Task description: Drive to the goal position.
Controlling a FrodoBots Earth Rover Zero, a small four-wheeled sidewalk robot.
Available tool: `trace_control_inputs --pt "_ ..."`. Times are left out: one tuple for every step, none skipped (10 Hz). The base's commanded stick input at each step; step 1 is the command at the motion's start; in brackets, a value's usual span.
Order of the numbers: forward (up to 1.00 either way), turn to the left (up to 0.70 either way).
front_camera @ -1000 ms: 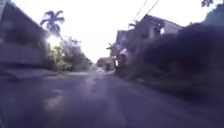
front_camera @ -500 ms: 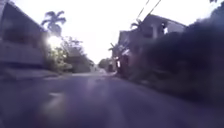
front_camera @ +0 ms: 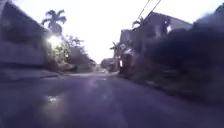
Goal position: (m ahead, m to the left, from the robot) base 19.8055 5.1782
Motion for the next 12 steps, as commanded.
trace_control_inputs --pt "0.70 0.00" --pt "0.70 0.00" --pt "0.70 0.00" --pt "0.70 0.00" --pt "0.70 0.00" --pt "0.70 0.00" --pt "0.70 0.00" --pt "0.70 0.00" --pt "0.70 0.00" --pt "0.70 0.00" --pt "0.70 0.00" --pt "0.70 0.00"
